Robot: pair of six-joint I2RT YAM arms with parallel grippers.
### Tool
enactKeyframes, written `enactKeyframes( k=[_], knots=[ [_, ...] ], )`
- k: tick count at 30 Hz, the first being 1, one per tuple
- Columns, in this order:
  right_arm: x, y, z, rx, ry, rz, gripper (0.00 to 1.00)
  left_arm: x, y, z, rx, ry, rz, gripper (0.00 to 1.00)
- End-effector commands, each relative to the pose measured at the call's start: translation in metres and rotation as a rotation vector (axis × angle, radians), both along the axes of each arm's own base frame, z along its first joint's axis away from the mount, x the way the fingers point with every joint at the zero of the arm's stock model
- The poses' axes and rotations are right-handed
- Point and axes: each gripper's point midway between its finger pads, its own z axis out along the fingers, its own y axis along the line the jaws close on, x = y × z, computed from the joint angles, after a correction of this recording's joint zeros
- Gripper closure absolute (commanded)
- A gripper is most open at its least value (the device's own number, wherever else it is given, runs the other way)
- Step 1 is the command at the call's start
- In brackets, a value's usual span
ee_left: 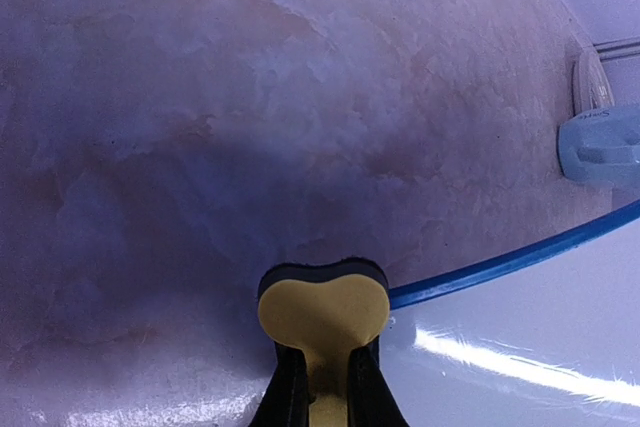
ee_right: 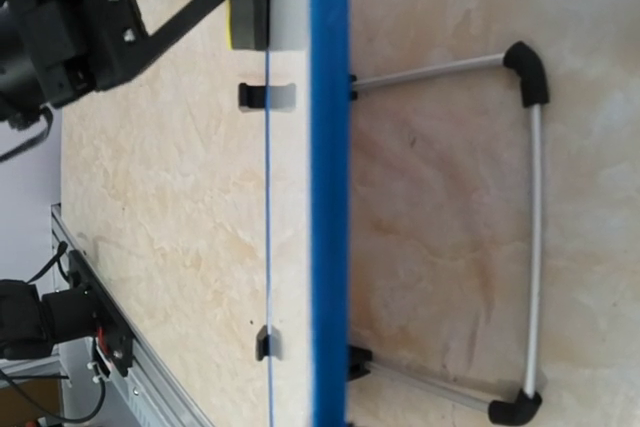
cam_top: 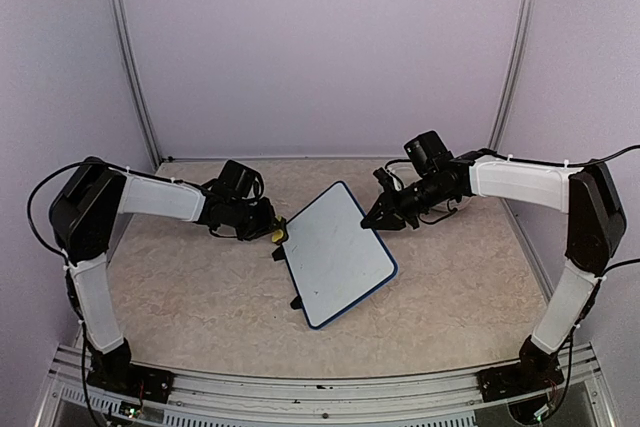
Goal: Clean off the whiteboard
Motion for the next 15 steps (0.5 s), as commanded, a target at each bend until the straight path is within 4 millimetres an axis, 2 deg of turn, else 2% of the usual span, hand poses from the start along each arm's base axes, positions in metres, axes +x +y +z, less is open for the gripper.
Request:
enactKeyframes(
  k=[1, 4, 8, 11, 15],
  knots=[
    [-0.011, 0.002, -0.018, -0.048, 0.029, 0.043, 1.00, -0.014, -0.015, -0.028, 0.025, 0.068, -0.093, 1.00],
    [-0.010, 0.003, -0.017, -0.047, 0.027, 0.041, 1.00, -0.031, -0.038, -0.020, 0.024, 0.016, -0.188, 1.00],
    [-0.009, 0.003, -0.017, -0.047, 0.028, 0.036, 1.00, -0.061, -0.067, 0.005, -0.011, -0.084, -0.305, 1.00],
    [-0.009, 0.003, -0.018, -0.044, 0.038, 0.031, 1.00, -0.087, -0.076, 0.009, -0.007, -0.123, -0.372, 1.00],
    [-0.010, 0.004, -0.018, -0.038, 0.049, 0.027, 1.00, -0.126, -0.079, 0.014, -0.040, -0.152, -0.435, 1.00]
  ],
)
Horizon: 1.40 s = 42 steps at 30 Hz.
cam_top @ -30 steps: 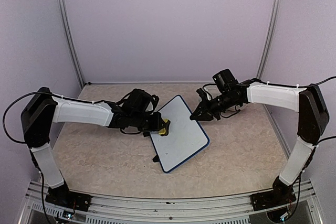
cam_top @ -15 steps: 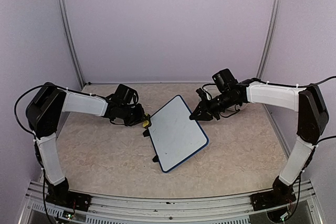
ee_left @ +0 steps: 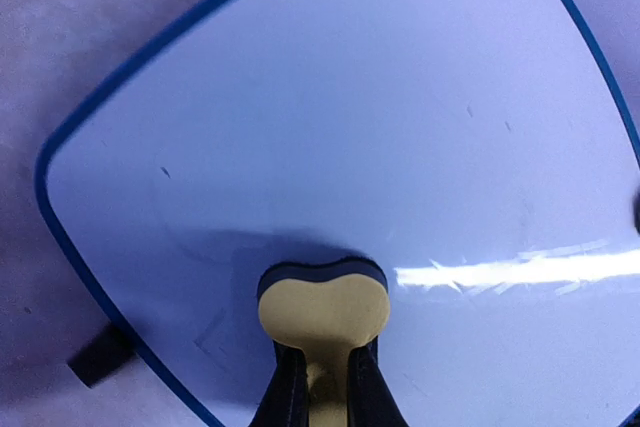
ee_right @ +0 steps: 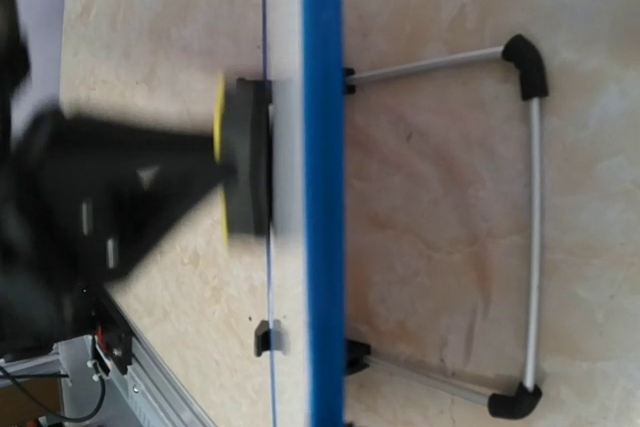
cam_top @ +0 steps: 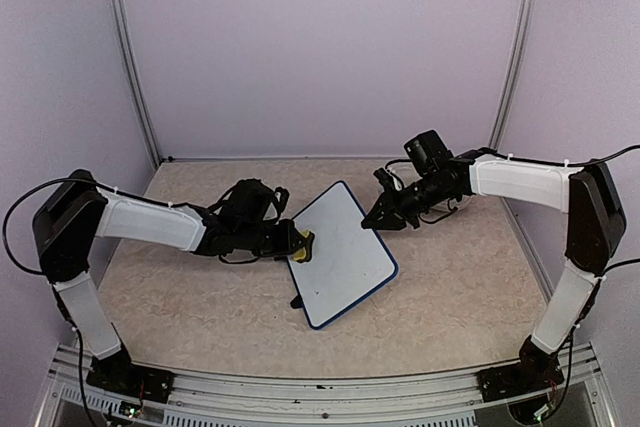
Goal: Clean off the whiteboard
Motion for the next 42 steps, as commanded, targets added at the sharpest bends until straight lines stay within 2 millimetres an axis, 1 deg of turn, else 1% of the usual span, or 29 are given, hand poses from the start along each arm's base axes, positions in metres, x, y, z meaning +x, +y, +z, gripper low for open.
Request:
enactKeyframes(
  k=[1, 2, 3, 6, 9, 12, 13, 15, 17, 18, 20, 22, 23, 26, 27, 28, 30, 31, 33, 34, 37, 39, 40, 42],
  knots=[
    [-0.010, 0.004, -0.019, -0.035, 0.040, 0.029, 1.00, -0.073, -0.022, -0.014, -0.027, 0.030, -0.205, 1.00],
    [-0.009, 0.004, -0.019, -0.036, 0.039, 0.028, 1.00, -0.081, -0.021, -0.013, -0.033, 0.021, -0.219, 1.00],
    [-0.009, 0.004, -0.018, -0.037, 0.039, 0.027, 1.00, -0.094, -0.026, -0.010, -0.035, 0.007, -0.247, 1.00],
    [-0.009, 0.003, -0.018, -0.039, 0.037, 0.027, 1.00, -0.126, -0.034, -0.013, -0.039, -0.001, -0.330, 1.00],
    [-0.010, 0.003, -0.019, -0.041, 0.037, 0.030, 1.00, -0.151, -0.042, -0.015, -0.032, -0.016, -0.399, 1.00],
    [-0.011, 0.002, -0.019, -0.045, 0.036, 0.031, 1.00, -0.167, -0.050, -0.006, -0.033, -0.062, -0.462, 1.00],
    [-0.011, 0.002, -0.019, -0.047, 0.036, 0.032, 1.00, -0.170, -0.051, -0.005, -0.031, -0.061, -0.472, 1.00],
    [-0.011, 0.002, -0.019, -0.050, 0.035, 0.032, 1.00, -0.174, -0.048, -0.010, -0.013, -0.052, -0.471, 1.00],
    [-0.011, 0.001, -0.019, -0.052, 0.034, 0.033, 1.00, -0.163, -0.041, -0.010, -0.003, -0.059, -0.417, 1.00],
    [-0.011, 0.001, -0.019, -0.053, 0.036, 0.035, 1.00, -0.153, -0.037, -0.008, -0.002, -0.064, -0.386, 1.00],
    [-0.012, 0.001, -0.020, -0.055, 0.036, 0.034, 1.00, -0.126, -0.025, -0.007, 0.002, -0.057, -0.293, 1.00],
    [-0.011, 0.001, -0.019, -0.055, 0.033, 0.034, 1.00, -0.094, -0.008, -0.010, 0.015, -0.049, -0.185, 1.00],
    [-0.012, 0.001, -0.019, -0.055, 0.034, 0.035, 1.00, -0.077, 0.001, -0.011, 0.025, -0.057, -0.132, 1.00],
    [-0.011, 0.001, -0.020, -0.054, 0.036, 0.032, 1.00, -0.033, 0.018, -0.010, 0.096, -0.104, -0.026, 1.00],
    [-0.010, 0.002, -0.019, -0.054, 0.034, 0.031, 1.00, -0.024, 0.021, -0.009, 0.119, -0.118, -0.005, 1.00],
    [-0.010, 0.001, -0.018, -0.055, 0.033, 0.030, 1.00, -0.016, 0.024, -0.013, 0.141, -0.118, 0.010, 1.00],
    [-0.010, 0.001, -0.017, -0.056, 0.030, 0.030, 1.00, -0.010, 0.021, -0.014, 0.148, -0.125, 0.002, 1.00],
    [-0.010, 0.001, -0.017, -0.057, 0.030, 0.031, 1.00, -0.013, 0.017, -0.015, 0.145, -0.127, -0.017, 1.00],
    [-0.010, 0.001, -0.018, -0.057, 0.031, 0.031, 1.00, -0.027, 0.007, -0.016, 0.142, -0.135, -0.072, 1.00],
    [-0.009, 0.001, -0.018, -0.057, 0.030, 0.032, 1.00, -0.039, 0.003, -0.019, 0.142, -0.138, -0.105, 1.00],
    [-0.008, 0.003, -0.017, -0.052, 0.028, 0.031, 1.00, -0.079, -0.016, -0.012, 0.088, -0.146, -0.217, 1.00],
    [-0.007, 0.003, -0.017, -0.051, 0.027, 0.033, 1.00, -0.102, -0.026, -0.004, 0.062, -0.156, -0.277, 1.00],
    [-0.007, 0.004, -0.016, -0.050, 0.027, 0.034, 1.00, -0.109, -0.030, 0.000, 0.050, -0.158, -0.292, 1.00],
    [-0.006, 0.004, -0.017, -0.050, 0.028, 0.034, 1.00, -0.116, -0.035, 0.006, 0.053, -0.158, -0.298, 1.00]
  ],
)
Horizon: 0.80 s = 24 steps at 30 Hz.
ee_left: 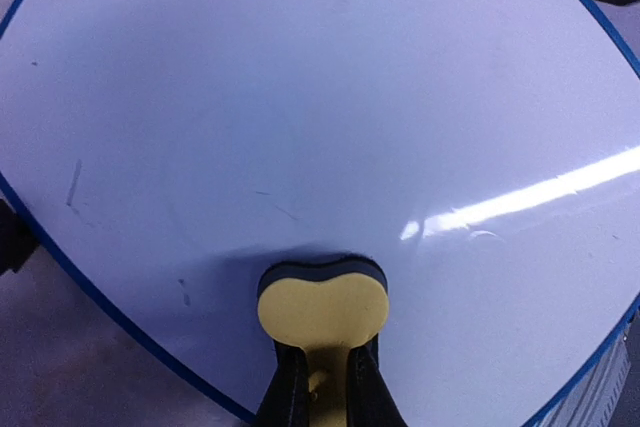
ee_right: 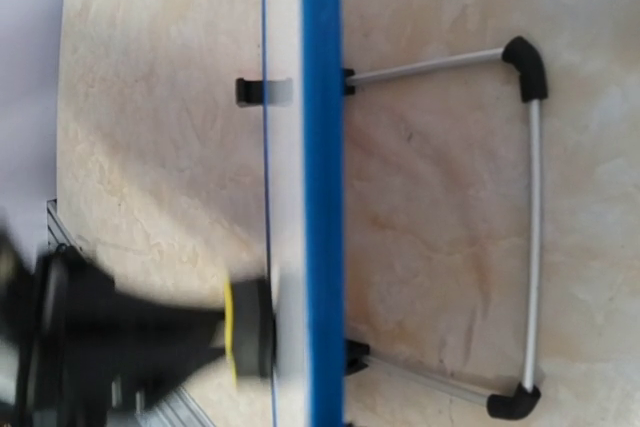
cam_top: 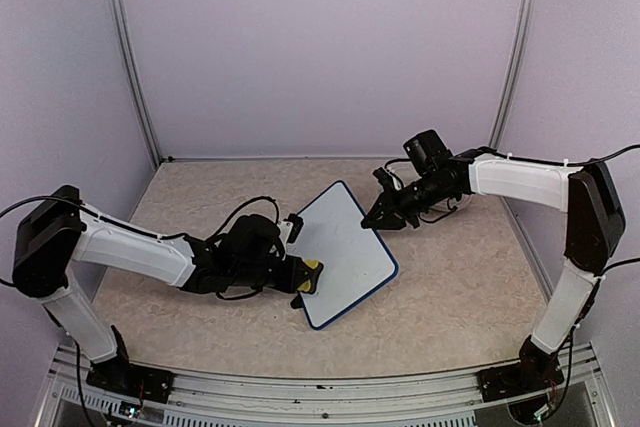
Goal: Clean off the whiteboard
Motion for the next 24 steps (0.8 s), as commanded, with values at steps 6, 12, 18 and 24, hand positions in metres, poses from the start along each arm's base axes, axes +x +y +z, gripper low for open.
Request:
enactKeyframes(
  k=[6, 12, 18, 24],
  knots=[
    [-0.005, 0.005, -0.018, -0.047, 0.035, 0.027, 1.00, 0.010, 0.005, 0.000, 0.031, 0.030, 0.033, 1.00],
    [-0.005, 0.005, -0.017, -0.046, 0.040, 0.019, 1.00, 0.054, 0.008, 0.004, 0.079, -0.024, 0.030, 1.00],
    [-0.005, 0.005, -0.017, -0.042, 0.063, -0.008, 1.00, 0.011, -0.038, 0.032, 0.174, -0.133, -0.177, 1.00],
    [-0.004, 0.006, -0.016, -0.031, 0.064, -0.012, 1.00, -0.044, -0.084, 0.061, 0.191, -0.167, -0.317, 1.00]
  ],
)
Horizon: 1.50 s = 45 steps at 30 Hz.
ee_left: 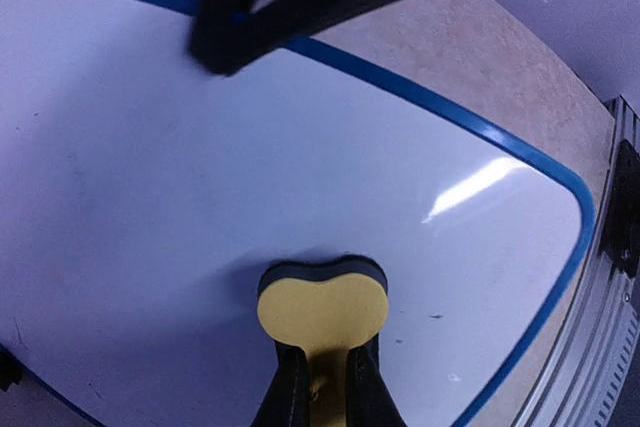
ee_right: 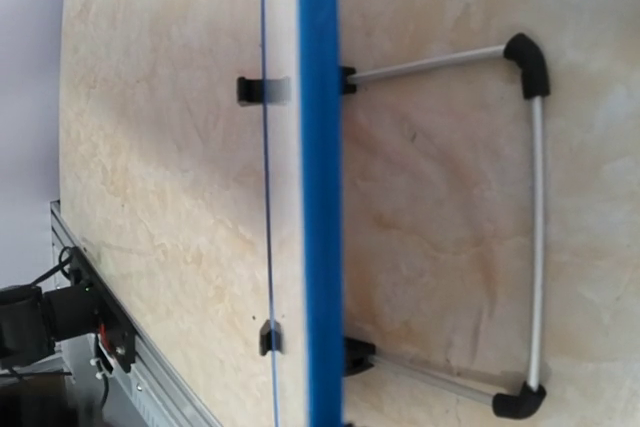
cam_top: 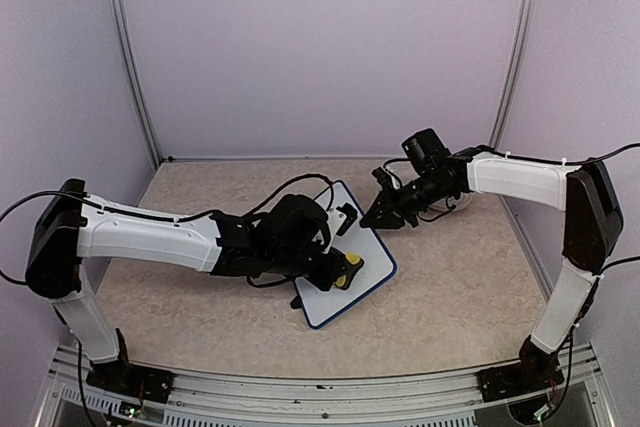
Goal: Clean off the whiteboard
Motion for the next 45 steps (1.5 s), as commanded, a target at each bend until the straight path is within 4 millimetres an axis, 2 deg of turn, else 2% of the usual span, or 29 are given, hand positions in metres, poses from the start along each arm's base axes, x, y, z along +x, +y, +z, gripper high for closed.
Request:
enactKeyframes(
  k=[1, 5, 9, 13, 19, 21, 23, 30, 32, 35, 41, 43, 45],
  knots=[
    [-0.005, 0.004, -0.018, -0.032, 0.040, -0.002, 1.00, -0.033, -0.022, 0.015, 0.084, -0.031, -0.099, 1.00],
    [-0.005, 0.004, -0.018, -0.033, 0.041, -0.003, 1.00, -0.034, -0.042, 0.010, 0.147, -0.019, -0.093, 1.00],
    [-0.006, 0.003, -0.018, -0.037, 0.038, 0.002, 1.00, -0.018, -0.038, -0.007, 0.212, -0.009, -0.010, 1.00],
    [-0.007, 0.002, -0.018, -0.039, 0.036, 0.007, 1.00, 0.004, -0.008, -0.021, 0.218, 0.030, 0.086, 1.00],
    [-0.007, 0.003, -0.018, -0.033, 0.032, 0.012, 1.00, 0.040, 0.057, -0.063, 0.235, 0.096, 0.214, 1.00],
    [-0.007, 0.003, -0.018, -0.033, 0.029, 0.011, 1.00, 0.044, 0.073, -0.076, 0.237, 0.097, 0.236, 1.00],
    [-0.007, 0.003, -0.017, -0.031, 0.027, 0.012, 1.00, 0.035, 0.079, -0.083, 0.222, 0.081, 0.212, 1.00],
    [-0.007, 0.003, -0.017, -0.032, 0.021, 0.018, 1.00, -0.043, 0.047, -0.055, 0.012, 0.052, 0.017, 1.00],
    [-0.007, 0.003, -0.018, -0.034, 0.021, 0.019, 1.00, -0.058, 0.040, -0.052, -0.026, 0.060, -0.017, 1.00],
    [-0.007, 0.003, -0.018, -0.035, 0.023, 0.019, 1.00, -0.060, 0.031, -0.052, -0.032, 0.056, -0.021, 1.00],
    [-0.006, 0.003, -0.018, -0.039, 0.024, 0.016, 1.00, -0.037, 0.013, -0.038, -0.077, 0.021, -0.008, 1.00],
    [-0.006, 0.003, -0.018, -0.040, 0.025, 0.015, 1.00, -0.040, 0.007, -0.032, -0.103, 0.004, -0.045, 1.00],
    [-0.005, 0.003, -0.017, -0.040, 0.023, 0.016, 1.00, -0.052, 0.001, -0.024, -0.124, -0.030, -0.107, 1.00]
  ],
)
